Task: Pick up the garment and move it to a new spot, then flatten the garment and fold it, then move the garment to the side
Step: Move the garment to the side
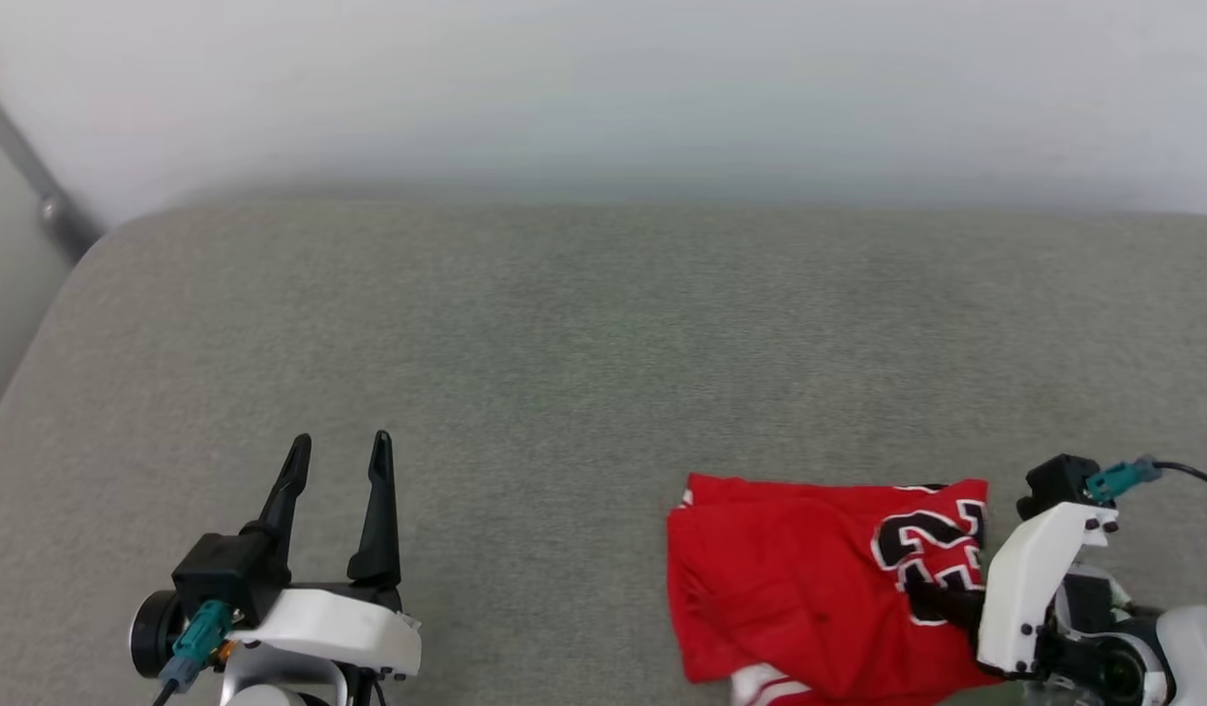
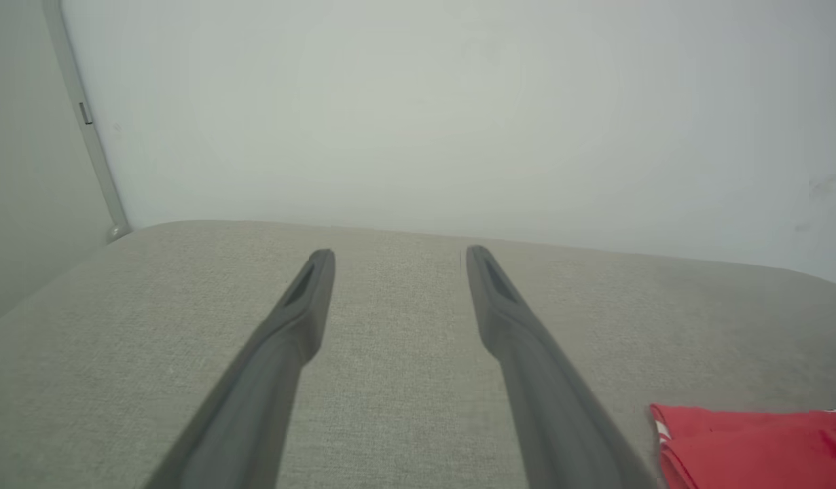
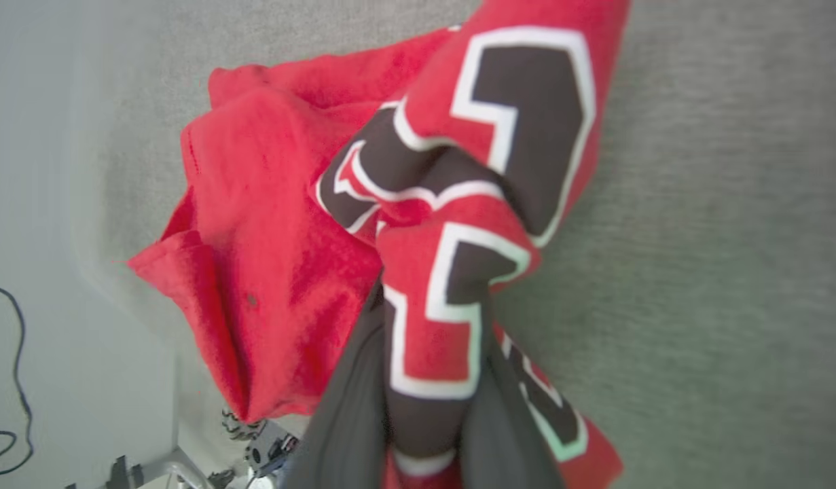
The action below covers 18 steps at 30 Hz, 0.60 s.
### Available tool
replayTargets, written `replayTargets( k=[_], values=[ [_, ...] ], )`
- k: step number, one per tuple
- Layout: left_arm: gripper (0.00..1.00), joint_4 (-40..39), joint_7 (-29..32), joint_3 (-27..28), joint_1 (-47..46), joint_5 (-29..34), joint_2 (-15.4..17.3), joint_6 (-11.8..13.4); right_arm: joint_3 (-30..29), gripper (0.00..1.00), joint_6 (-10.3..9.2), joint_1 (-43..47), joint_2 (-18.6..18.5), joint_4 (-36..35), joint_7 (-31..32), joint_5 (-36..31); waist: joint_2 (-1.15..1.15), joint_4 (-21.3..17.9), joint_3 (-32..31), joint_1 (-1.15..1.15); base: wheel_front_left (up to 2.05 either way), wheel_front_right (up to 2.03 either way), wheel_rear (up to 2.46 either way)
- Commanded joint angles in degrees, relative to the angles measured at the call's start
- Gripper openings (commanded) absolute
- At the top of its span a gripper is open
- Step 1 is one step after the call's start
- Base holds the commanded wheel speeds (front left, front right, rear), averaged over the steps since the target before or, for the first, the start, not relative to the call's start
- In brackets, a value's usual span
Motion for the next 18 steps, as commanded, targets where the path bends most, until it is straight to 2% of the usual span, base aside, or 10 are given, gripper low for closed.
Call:
replayTargets(
  k=[1,5,9,13,16,18],
  values=[
    [1.0,-0.4,-0.1,0.3,0.7,0.2,-0.2,-0.1,0.8,0.0,-0.02,-0.8,-1.8,-0.1,-0.7,-2.7,0.0,-2.9,-1.0,0.0,0.0,0.0,0.0],
    [1.0,-1.6,-0.1,1.0,1.2,0.7,-0.2,0.0,3.1,0.0,-0.02,-3.1,-4.5,0.0,-2.3,-9.6,0.0,-8.3,-0.1,0.0,0.0,0.0,0.0],
    [1.0,-3.5,-0.1,1.2,-0.7,1.8,0.2,-0.4,3.1,0.0,-0.02,-5.9,-6.1,0.4,-3.7,-13.7,0.0,-14.0,3.1,0.0,0.0,0.0,0.0],
    [1.0,-5.5,0.3,0.7,-4.2,3.2,1.3,-1.0,1.8,0.0,-0.02,-10.2,-8.0,1.8,-6.6,-17.2,0.0,-18.9,8.9,0.0,0.0,0.0,0.0],
    [1.0,-6.7,0.9,0.2,-6.6,4.0,2.0,-1.6,0.4,0.0,-0.02,-12.5,-8.7,2.9,-8.9,-18.2,0.0,-20.4,12.2,0.0,0.0,0.0,0.0],
    [1.0,-8.8,2.4,-0.2,-10.9,5.4,3.4,-2.3,-2.3,0.0,-0.03,-16.1,-10.3,4.9,-12.0,-19.8,0.0,-22.2,17.7,0.0,0.0,0.0,0.0]
  ],
)
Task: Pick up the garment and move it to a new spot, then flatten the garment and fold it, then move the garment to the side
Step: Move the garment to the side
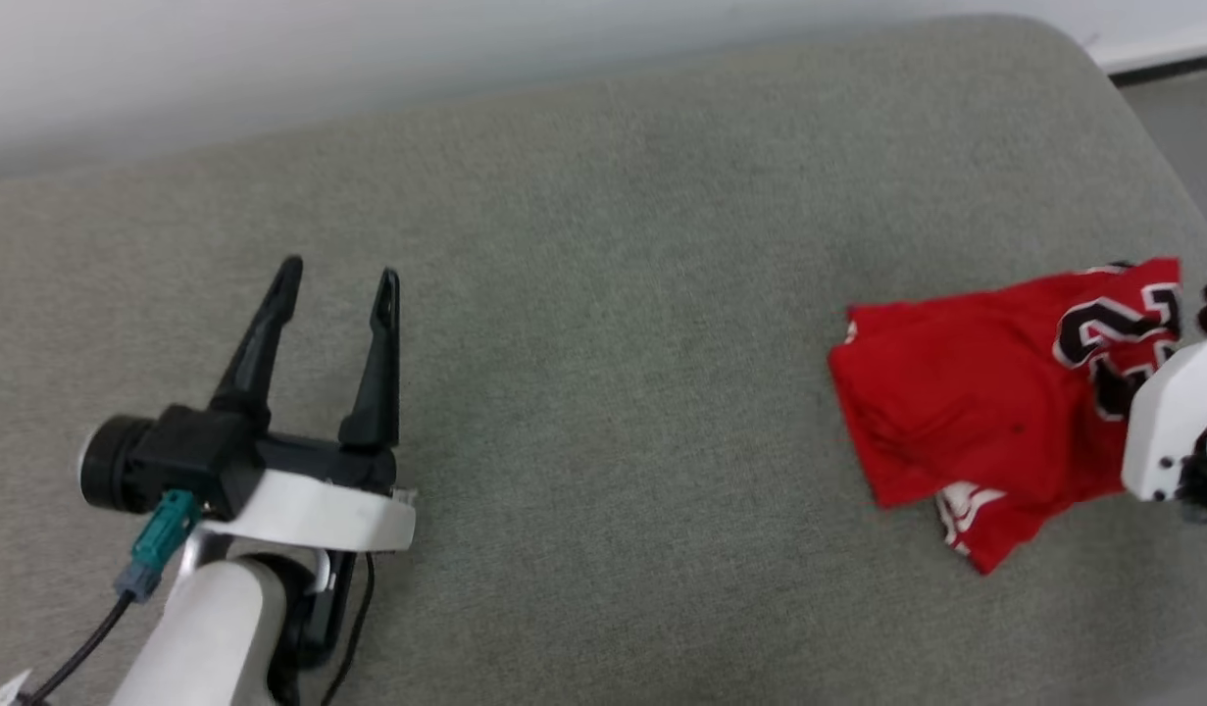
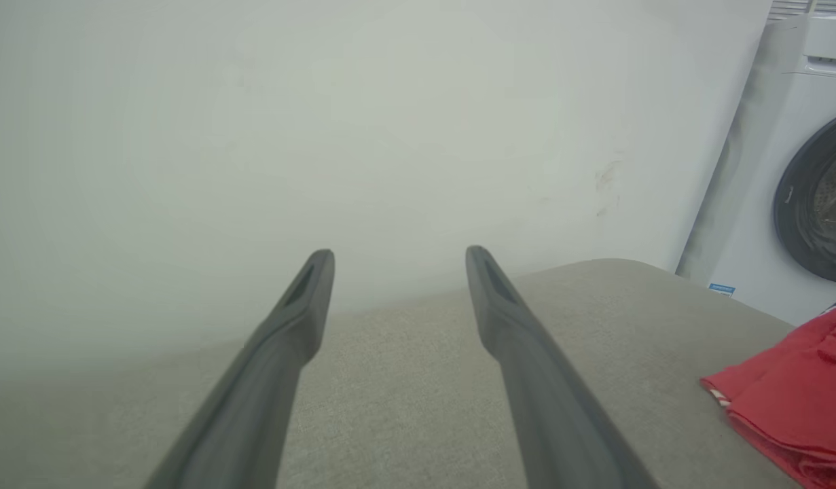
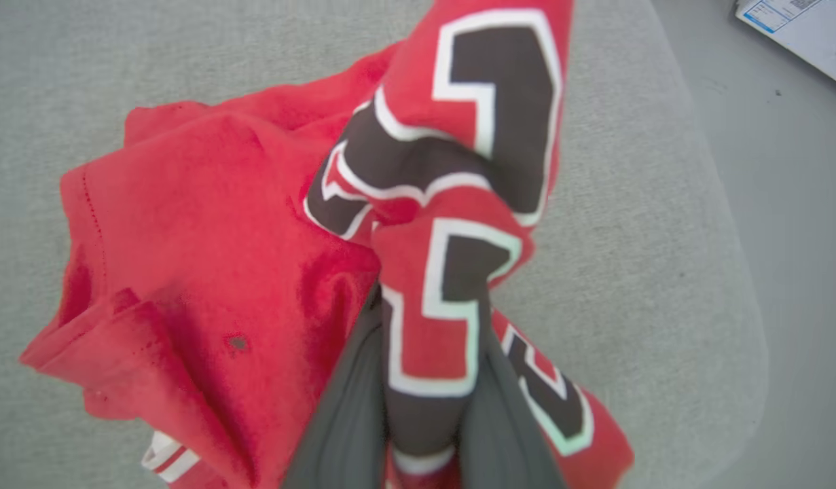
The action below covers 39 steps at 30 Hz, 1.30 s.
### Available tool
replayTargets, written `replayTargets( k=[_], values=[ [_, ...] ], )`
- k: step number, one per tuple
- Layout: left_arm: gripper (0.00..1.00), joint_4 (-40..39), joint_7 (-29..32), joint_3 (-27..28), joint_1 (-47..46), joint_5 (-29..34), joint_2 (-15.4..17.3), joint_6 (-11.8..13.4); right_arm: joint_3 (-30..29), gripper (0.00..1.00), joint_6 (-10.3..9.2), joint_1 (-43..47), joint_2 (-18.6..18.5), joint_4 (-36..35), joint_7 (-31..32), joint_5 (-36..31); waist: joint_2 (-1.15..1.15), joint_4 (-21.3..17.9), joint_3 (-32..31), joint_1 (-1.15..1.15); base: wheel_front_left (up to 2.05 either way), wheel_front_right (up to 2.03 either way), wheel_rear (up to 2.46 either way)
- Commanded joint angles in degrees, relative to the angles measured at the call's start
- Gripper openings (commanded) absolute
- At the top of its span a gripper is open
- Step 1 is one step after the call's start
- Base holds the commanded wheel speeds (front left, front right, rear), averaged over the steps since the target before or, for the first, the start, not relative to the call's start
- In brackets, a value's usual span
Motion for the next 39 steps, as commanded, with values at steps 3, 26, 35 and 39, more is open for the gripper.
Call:
replayTargets(
  k=[3,26,35,39],
  values=[
    [1.0,-1.6,1.2,-0.6,-4.2,1.3,1.1,-1.0,-3.0,0.0,-0.04,-4.0,-1.5,2.0,-3.2,-1.7,0.0,-5.3,11.0,0.0,0.0,0.0,0.0],
    [1.0,-6.0,5.1,-3.3,-16.9,4.7,3.6,-3.4,-20.2,1.0,-0.05,-19.2,-5.5,24.3,-34.8,-15.7,0.0,-4.1,25.7,0.0,0.0,0.0,0.0],
    [1.0,-1.0,0.8,-2.3,-9.7,1.6,1.1,-1.2,-19.1,1.0,-0.04,-15.3,-7.4,30.8,-41.5,-17.1,0.0,-2.4,12.9,0.0,0.0,0.0,0.0],
    [1.0,1.0,-0.3,-1.4,-4.9,-0.1,-0.2,0.2,-14.9,1.0,-0.04,-10.9,-6.3,30.0,-43.9,-15.6,0.0,-1.0,6.3,0.0,0.0,0.0,0.0]
  ],
)
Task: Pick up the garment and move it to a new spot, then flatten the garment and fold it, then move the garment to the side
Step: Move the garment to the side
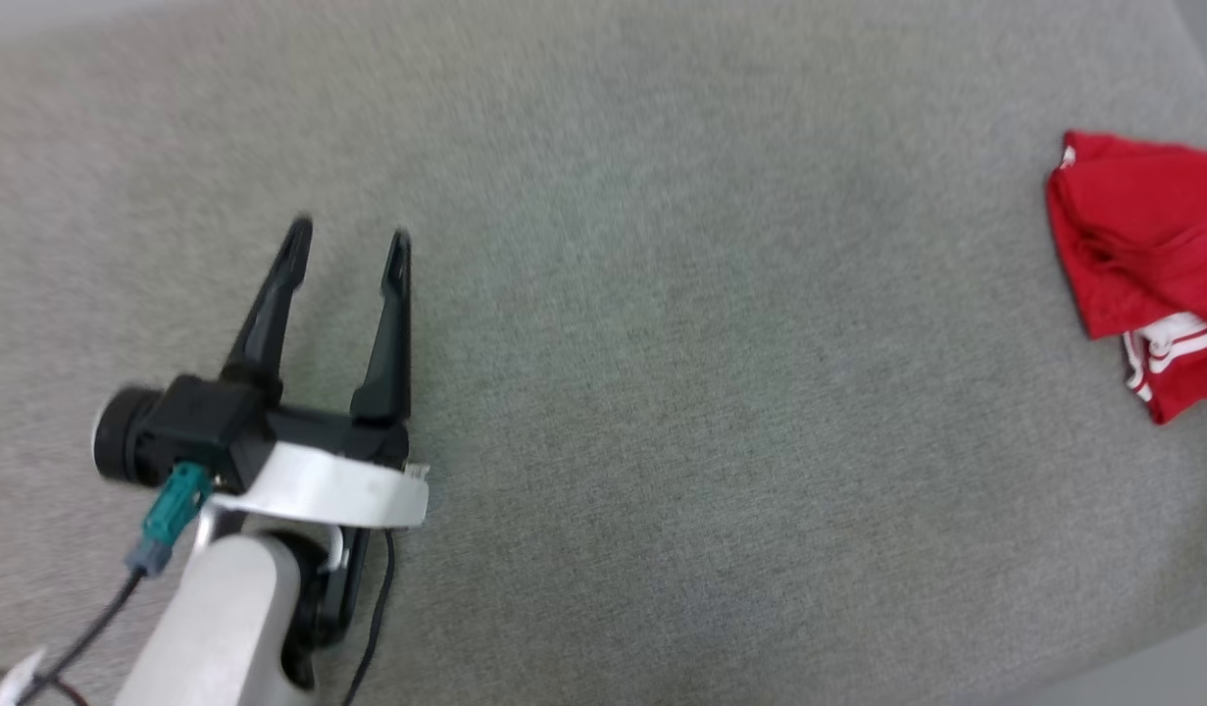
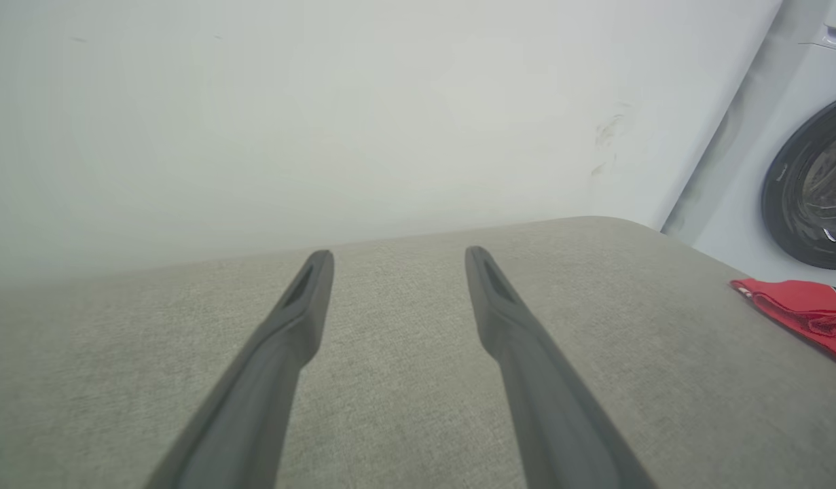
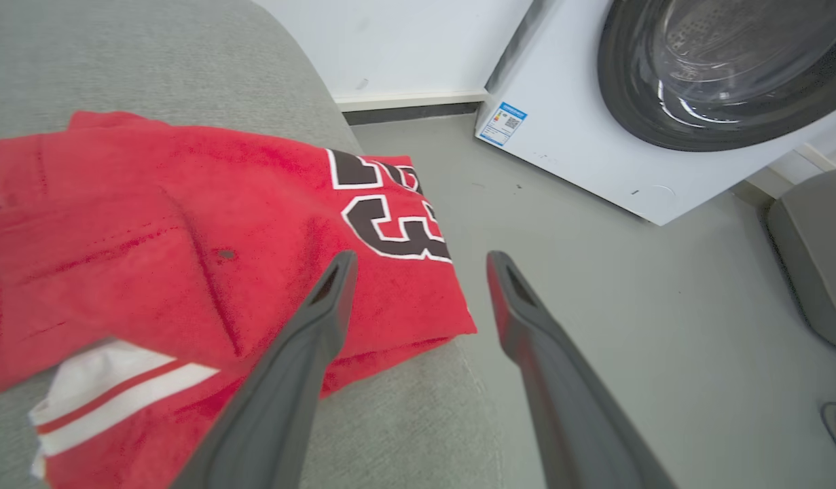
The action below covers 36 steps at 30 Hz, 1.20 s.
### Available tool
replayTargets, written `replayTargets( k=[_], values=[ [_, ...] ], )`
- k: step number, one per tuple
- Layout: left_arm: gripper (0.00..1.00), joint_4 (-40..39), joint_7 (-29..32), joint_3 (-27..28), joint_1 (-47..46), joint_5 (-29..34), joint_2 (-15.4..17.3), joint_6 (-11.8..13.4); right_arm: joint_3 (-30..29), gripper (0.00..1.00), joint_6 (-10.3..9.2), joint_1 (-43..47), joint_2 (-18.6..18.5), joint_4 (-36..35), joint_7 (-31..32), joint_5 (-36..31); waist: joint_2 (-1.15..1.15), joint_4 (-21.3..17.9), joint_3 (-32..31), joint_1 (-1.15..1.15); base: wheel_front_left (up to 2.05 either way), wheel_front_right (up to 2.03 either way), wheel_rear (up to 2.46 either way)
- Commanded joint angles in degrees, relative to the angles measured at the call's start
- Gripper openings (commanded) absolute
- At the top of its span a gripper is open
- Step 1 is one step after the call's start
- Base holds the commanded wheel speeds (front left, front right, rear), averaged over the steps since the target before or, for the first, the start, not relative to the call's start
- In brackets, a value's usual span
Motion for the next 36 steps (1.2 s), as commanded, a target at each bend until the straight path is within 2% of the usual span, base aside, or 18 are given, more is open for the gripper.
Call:
replayTargets(
  k=[1,6,13,23,31,36],
  values=[
    [1.0,0.4,-0.4,0.3,1.7,-0.4,-0.4,0.5,1.1,1.0,-0.05,1.8,0.8,-0.6,-0.8,0.6,0.0,2.1,-6.9,0.0,0.0,0.0,0.0],
    [1.0,2.5,-1.1,0.9,7.2,-2.3,-1.8,1.5,6.3,1.0,-0.04,8.5,3.7,-3.9,-2.2,3.8,0.0,5.1,-13.4,0.0,0.0,0.0,0.0],
    [1.0,4.4,-1.7,1.4,12.9,-3.8,-3.2,2.5,11.9,1.0,-0.04,16.2,9.0,-12.2,-2.3,6.1,0.0,10.3,-19.2,0.0,0.0,0.0,0.0],
    [1.0,5.9,-0.9,1.6,17.2,-3.3,-1.6,3.8,10.1,1.0,-0.05,26.5,18.6,-32.9,0.1,2.5,0.0,16.5,-24.7,0.0,0.0,0.0,0.0],
    [1.0,7.1,-0.5,1.4,19.7,-3.7,-0.5,3.9,8.2,1.0,-0.04,38.2,23.6,-50.1,4.8,-0.4,0.0,16.9,-27.1,0.0,0.0,0.0,0.0],
    [1.0,8.0,-0.5,1.0,20.8,-4.1,-0.4,3.6,8.0,1.0,-0.03,43.1,25.3,-57.1,7.6,-0.8,0.0,16.6,-27.9,0.0,0.0,0.0,0.0]
  ],
)
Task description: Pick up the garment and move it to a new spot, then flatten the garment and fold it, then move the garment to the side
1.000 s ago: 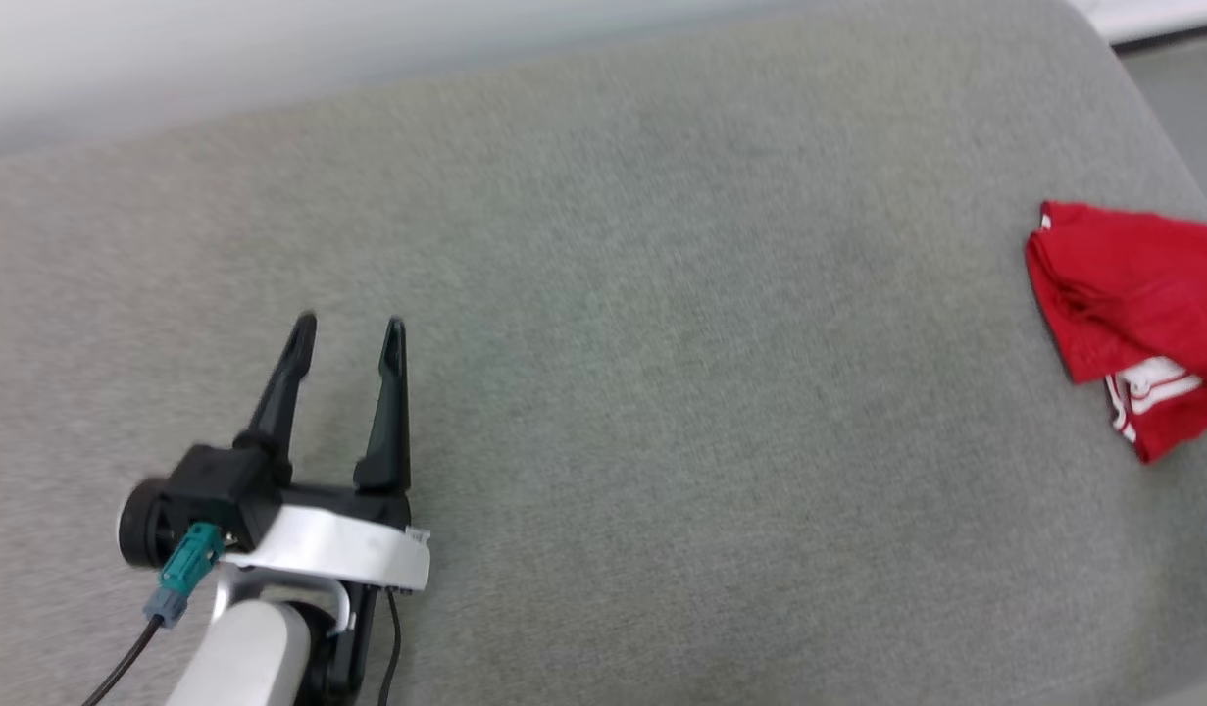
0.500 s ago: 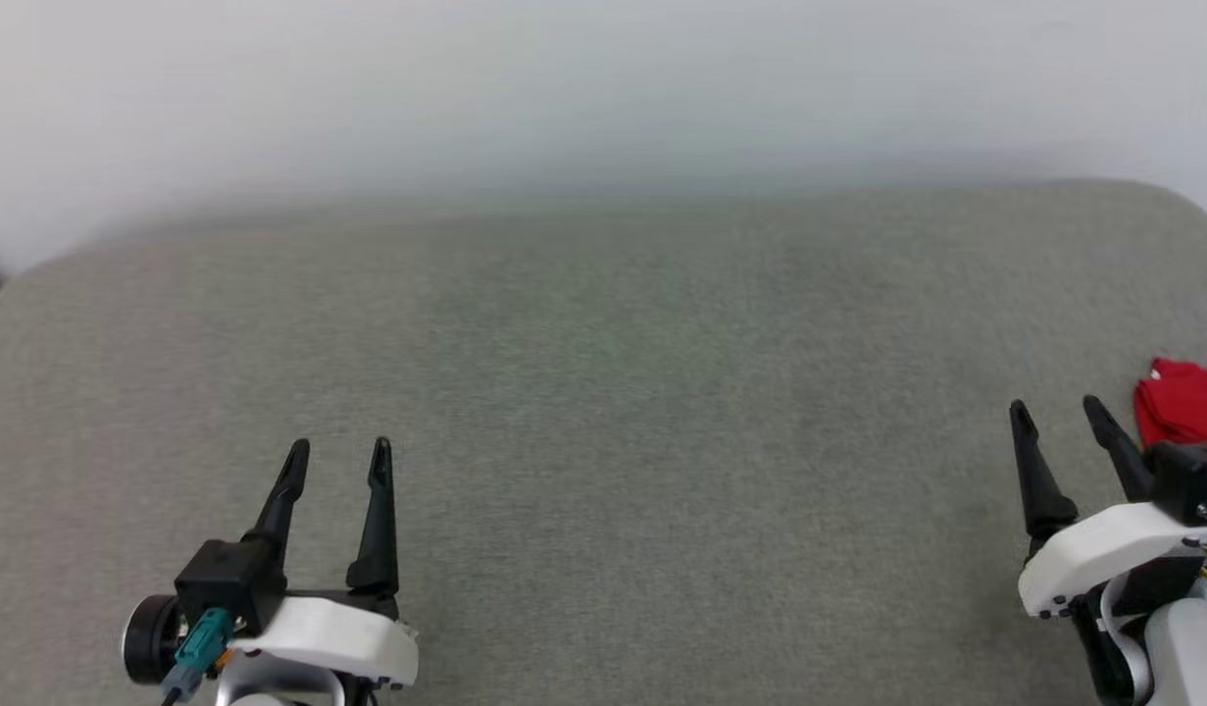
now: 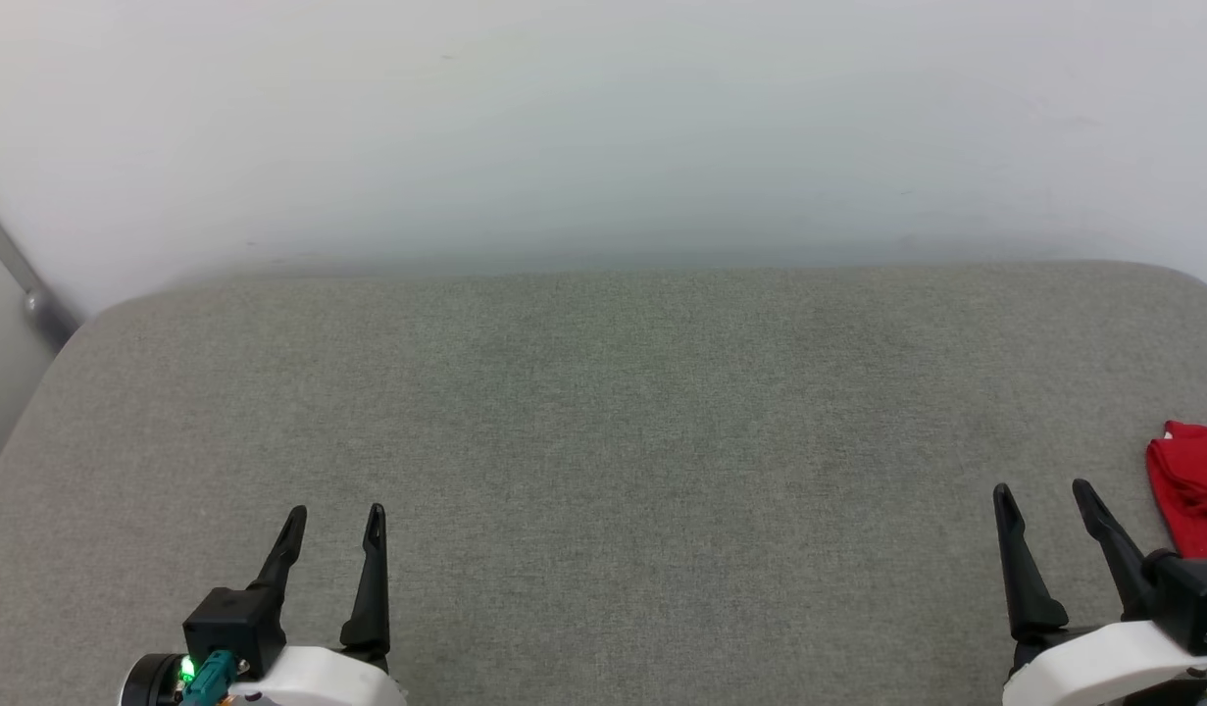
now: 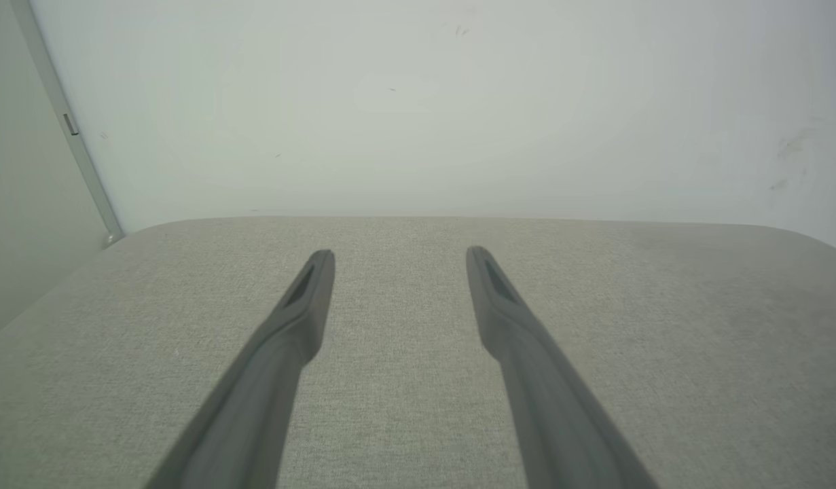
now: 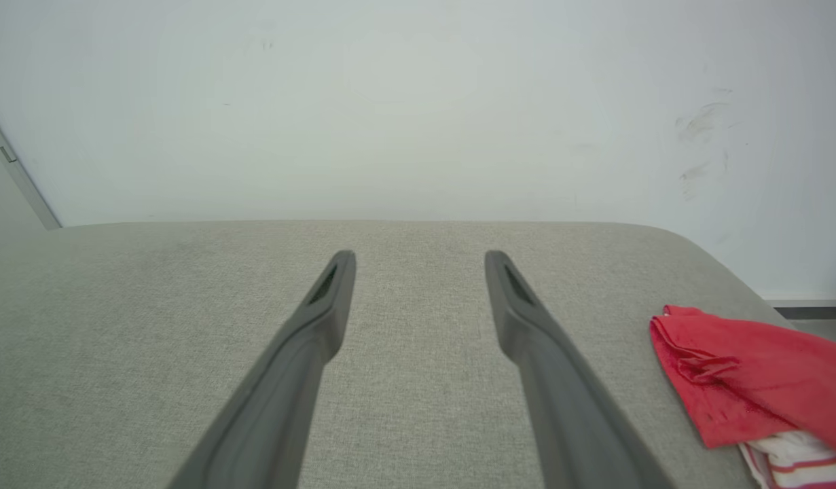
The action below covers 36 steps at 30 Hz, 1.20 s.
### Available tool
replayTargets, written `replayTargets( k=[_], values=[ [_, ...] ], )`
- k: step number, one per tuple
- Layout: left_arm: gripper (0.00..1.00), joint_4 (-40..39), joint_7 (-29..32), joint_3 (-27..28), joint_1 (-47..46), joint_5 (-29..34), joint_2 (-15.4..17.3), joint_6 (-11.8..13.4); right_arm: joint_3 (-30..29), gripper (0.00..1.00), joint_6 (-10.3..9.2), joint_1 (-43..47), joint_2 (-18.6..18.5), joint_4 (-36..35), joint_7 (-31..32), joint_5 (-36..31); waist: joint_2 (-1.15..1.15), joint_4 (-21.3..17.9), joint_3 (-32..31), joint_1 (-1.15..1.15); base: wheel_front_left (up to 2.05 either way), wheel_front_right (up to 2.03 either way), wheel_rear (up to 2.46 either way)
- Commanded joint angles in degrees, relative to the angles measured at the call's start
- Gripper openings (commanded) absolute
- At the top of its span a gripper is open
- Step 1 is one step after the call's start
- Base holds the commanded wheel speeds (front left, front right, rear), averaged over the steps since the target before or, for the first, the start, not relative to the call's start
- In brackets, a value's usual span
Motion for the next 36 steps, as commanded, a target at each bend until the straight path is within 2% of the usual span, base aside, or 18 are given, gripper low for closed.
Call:
replayTargets(
  k=[1,9,25,26,29,36],
  values=[
    [1.0,0.4,-0.1,-0.1,0.6,-0.2,0.2,-0.1,0.0,1.0,-0.02,1.2,0.5,-1.6,0.5,-0.3,0.0,-0.1,-0.2,0.01,0.0,0.0,0.0],
    [1.0,2.1,-0.4,-0.6,-0.7,-0.6,-0.1,-1.0,0.5,1.0,-0.02,2.9,1.3,-5.3,2.8,-0.7,0.0,-0.3,-0.3,0.01,0.0,0.0,0.0],
    [1.0,3.9,-1.0,-0.8,-1.4,-1.1,-0.3,-1.3,0.8,1.0,-0.02,2.1,1.5,-5.7,2.9,-1.1,0.0,-0.1,-0.2,0.01,0.0,0.0,0.0],
    [0.0,3.8,-0.7,-0.8,-0.9,-1.0,-0.4,-1.3,0.8,0.0,0.0,2.2,1.3,-5.4,3.1,-0.6,0.0,-0.1,-0.2,0.01,0.0,0.0,0.0],
    [0.0,4.7,-0.4,-0.8,-0.1,-1.7,-1.1,-1.4,0.8,0.0,0.0,2.4,1.3,-4.0,3.1,0.4,0.0,0.0,-0.2,0.02,0.0,0.0,0.0],
    [0.0,5.1,1.5,1.4,-0.8,-8.4,-2.4,-3.0,0.6,0.0,0.0,1.0,1.4,-2.0,3.6,9.0,0.0,0.0,0.0,0.01,0.0,0.0,0.0]
  ],
)
